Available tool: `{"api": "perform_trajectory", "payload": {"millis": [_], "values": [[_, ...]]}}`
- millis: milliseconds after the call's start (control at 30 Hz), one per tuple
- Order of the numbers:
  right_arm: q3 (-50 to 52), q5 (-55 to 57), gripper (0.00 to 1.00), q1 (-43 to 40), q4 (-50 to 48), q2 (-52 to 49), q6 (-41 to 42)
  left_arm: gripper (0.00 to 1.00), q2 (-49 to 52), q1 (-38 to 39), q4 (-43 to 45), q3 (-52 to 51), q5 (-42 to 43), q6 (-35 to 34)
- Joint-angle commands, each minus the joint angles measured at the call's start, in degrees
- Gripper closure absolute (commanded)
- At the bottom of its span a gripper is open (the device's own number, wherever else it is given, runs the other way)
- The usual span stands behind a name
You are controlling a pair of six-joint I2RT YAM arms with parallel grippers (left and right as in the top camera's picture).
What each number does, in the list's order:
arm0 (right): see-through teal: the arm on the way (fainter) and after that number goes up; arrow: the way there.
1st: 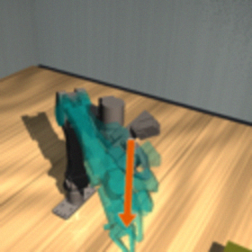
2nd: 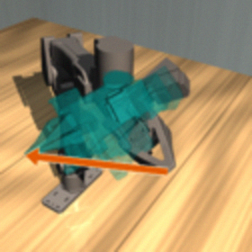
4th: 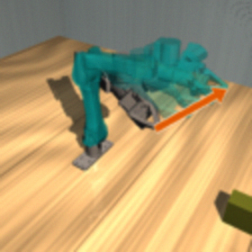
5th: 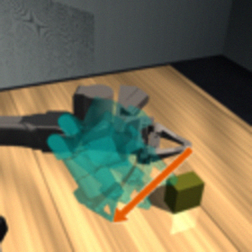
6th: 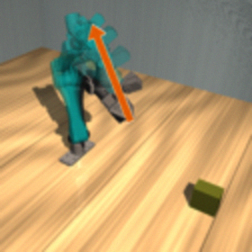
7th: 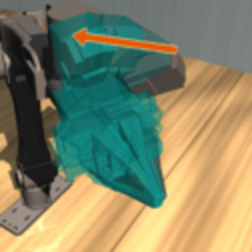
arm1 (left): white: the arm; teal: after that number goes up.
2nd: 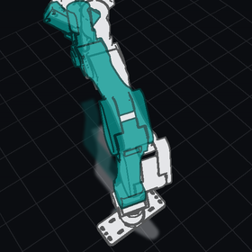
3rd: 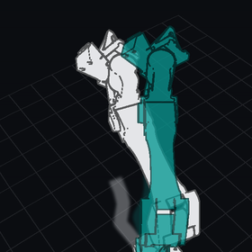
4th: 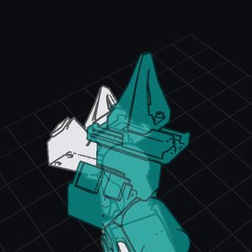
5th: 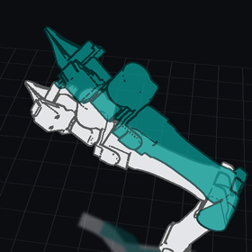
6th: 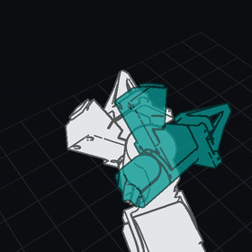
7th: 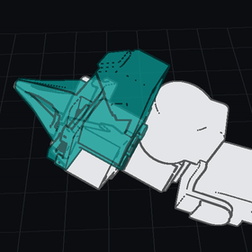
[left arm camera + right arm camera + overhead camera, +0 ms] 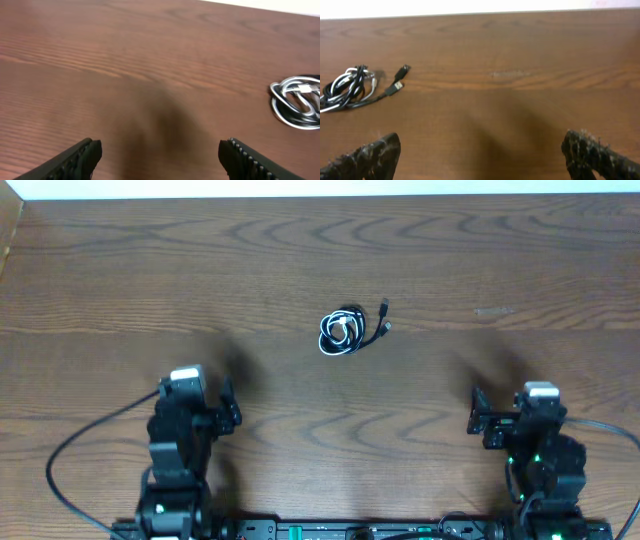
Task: Untangle cables
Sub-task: 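Move both grippers toward the black and white cable bundle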
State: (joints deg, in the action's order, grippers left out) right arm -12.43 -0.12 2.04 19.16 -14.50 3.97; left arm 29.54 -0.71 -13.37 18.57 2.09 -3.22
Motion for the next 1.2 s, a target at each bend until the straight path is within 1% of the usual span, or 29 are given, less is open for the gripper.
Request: {"api": "perform_trajectory", "payload": {"millis": [0,100,233,367,467,600,733,833,1067,1167], "values": [[-5.88,-0.31,0.01,-0.24,1.51,-6.23,0.74,0.20,6.88,-0.33,-3.41,6.62,4.72,-0.74],[-11.23,-1.33,0.01,-0.24,4.68,-12.90,0.72,0.20,13.55,-0.33,-9.66,13.07,7.13,-0.76],[-20.17,-2.01,0.01,-0.24,12.37,-23.47,0.70,0.20,23.10,-0.22,-23.26,24.63,8.48,-1.66],[-27.82,-1.99,0.01,-0.24,20.68,-31.69,0.68,0.20,29.38,-0.24,-35.08,33.35,8.46,-1.84],[-33.83,-1.99,0.01,-0.24,26.49,-37.33,0.66,0.19,31.63,-0.24,-40.37,36.54,8.46,-1.84],[-39.89,-2.16,0.01,-0.24,29.97,-42.47,0.72,0.20,31.80,-0.24,-42.88,36.63,9.44,-1.86],[-41.20,-5.97,0.01,-0.24,29.90,-43.63,0.70,0.20,31.80,-0.24,-45.99,36.63,12.31,-1.84],[-41.20,-6.75,0.01,-0.24,29.07,-43.63,0.72,0.19,31.82,-0.24,-45.90,36.63,12.31,-1.84],[-41.20,-10.29,0.01,-0.15,23.65,-43.54,1.09,0.20,31.80,-0.24,-43.93,36.63,12.37,-1.86],[-41.20,-12.57,0.01,0.46,22.91,-43.54,1.36,0.20,31.82,-0.24,-41.20,36.63,15.69,-2.10]]}}
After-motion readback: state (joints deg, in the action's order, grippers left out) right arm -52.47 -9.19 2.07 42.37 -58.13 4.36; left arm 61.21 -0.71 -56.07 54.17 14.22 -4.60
